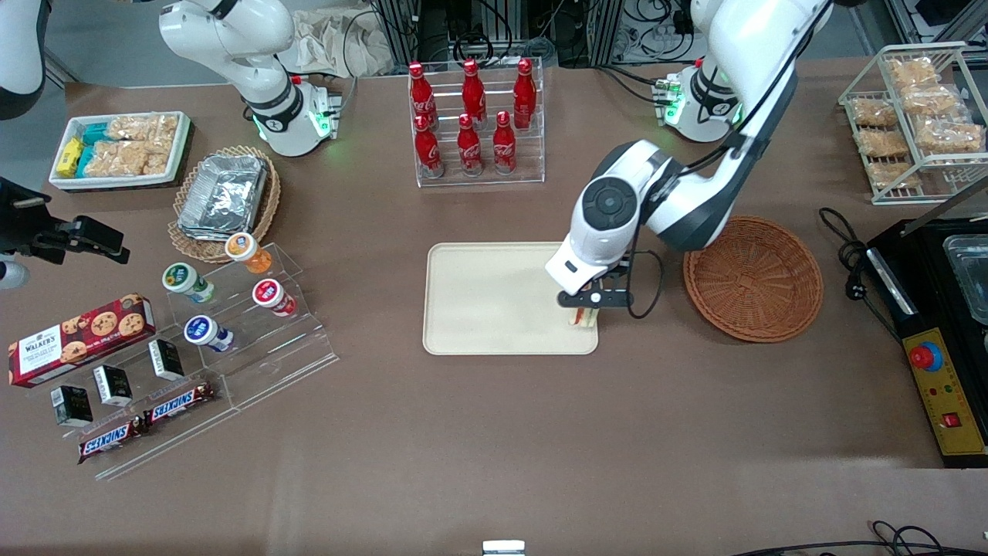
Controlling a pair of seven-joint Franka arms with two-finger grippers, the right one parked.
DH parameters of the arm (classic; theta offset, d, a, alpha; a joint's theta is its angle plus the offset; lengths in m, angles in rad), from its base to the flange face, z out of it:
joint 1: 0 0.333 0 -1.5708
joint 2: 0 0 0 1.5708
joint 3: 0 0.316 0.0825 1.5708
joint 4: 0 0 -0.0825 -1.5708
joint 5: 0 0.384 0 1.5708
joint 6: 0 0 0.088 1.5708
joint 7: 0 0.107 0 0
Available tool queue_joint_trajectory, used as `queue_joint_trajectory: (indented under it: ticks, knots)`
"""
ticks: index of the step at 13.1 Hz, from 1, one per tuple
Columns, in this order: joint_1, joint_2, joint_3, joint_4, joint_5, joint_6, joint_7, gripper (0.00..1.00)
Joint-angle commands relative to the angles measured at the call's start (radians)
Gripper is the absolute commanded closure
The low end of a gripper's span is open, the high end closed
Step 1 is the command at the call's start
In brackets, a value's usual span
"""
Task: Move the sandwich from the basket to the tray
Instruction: 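Carry the sandwich over the white tray and lower it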
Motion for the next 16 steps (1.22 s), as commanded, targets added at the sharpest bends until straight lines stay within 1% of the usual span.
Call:
queue_joint_trajectory:
  ticks: [1,2,5,8,10,11,13,14,16]
  knots:
    - [-0.020,0.067,0.002,0.021,0.076,0.043,-0.097,1.00]
    - [-0.037,0.084,0.003,0.024,0.100,0.057,-0.123,1.00]
    - [-0.041,0.130,0.003,0.027,0.141,0.082,-0.174,1.00]
    - [-0.045,0.155,0.005,0.033,0.143,0.102,-0.182,1.00]
    - [-0.052,0.173,0.006,0.039,0.178,0.105,-0.211,0.99]
    - [-0.052,0.182,0.006,0.042,0.201,0.108,-0.238,0.79]
    - [-0.060,0.199,0.006,0.047,0.232,0.110,-0.267,0.14]
    - [-0.060,0.201,0.006,0.047,0.236,0.110,-0.269,0.00]
    - [-0.058,0.198,0.006,0.047,0.236,0.110,-0.269,0.00]
